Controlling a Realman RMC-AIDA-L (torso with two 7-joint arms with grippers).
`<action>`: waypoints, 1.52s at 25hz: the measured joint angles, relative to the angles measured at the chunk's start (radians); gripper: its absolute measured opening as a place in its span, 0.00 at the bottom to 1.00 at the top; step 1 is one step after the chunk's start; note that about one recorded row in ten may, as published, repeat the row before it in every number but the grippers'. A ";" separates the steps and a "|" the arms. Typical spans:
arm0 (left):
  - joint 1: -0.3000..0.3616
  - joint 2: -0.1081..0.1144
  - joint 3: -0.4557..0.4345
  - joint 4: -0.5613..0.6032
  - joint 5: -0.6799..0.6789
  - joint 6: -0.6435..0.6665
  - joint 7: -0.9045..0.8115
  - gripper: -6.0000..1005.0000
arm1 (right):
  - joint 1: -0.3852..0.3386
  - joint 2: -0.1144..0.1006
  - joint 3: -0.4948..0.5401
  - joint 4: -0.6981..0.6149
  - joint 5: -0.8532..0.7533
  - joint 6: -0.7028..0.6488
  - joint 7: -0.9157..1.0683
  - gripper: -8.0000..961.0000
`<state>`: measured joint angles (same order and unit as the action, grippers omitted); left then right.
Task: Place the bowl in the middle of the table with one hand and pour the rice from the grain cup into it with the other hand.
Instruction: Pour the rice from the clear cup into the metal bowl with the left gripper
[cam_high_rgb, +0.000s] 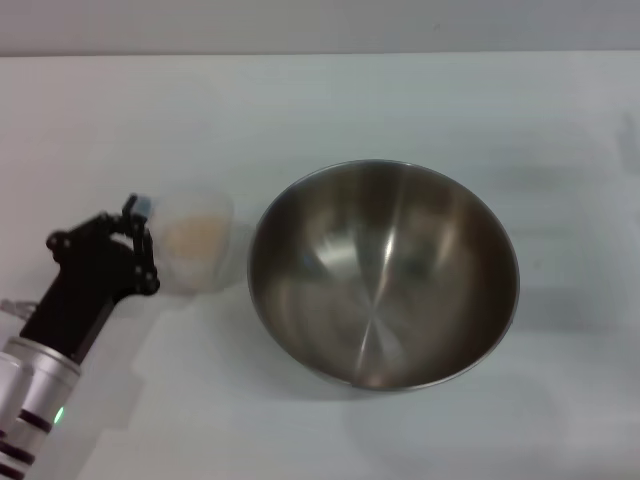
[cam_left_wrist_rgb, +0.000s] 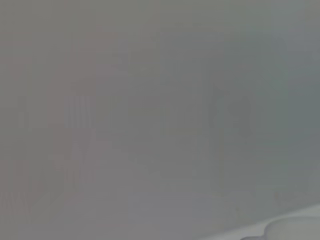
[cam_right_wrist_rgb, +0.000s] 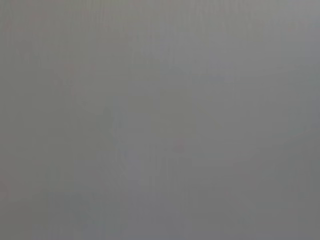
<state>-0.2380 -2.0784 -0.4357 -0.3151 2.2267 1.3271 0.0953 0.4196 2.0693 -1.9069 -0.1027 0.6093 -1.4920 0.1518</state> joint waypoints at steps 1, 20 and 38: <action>-0.006 0.000 -0.006 -0.011 0.000 0.030 0.066 0.03 | 0.000 0.000 0.000 0.000 0.000 -0.002 0.000 0.55; -0.154 -0.002 0.040 -0.083 0.222 0.186 1.188 0.04 | 0.008 0.001 0.012 -0.018 0.000 -0.008 -0.077 0.55; -0.178 -0.002 0.038 -0.125 0.310 0.088 1.777 0.05 | 0.035 -0.011 0.013 -0.010 -0.002 0.033 -0.078 0.55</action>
<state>-0.4155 -2.0800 -0.3975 -0.4400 2.5371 1.4154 1.8728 0.4550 2.0586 -1.8940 -0.1123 0.6071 -1.4595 0.0734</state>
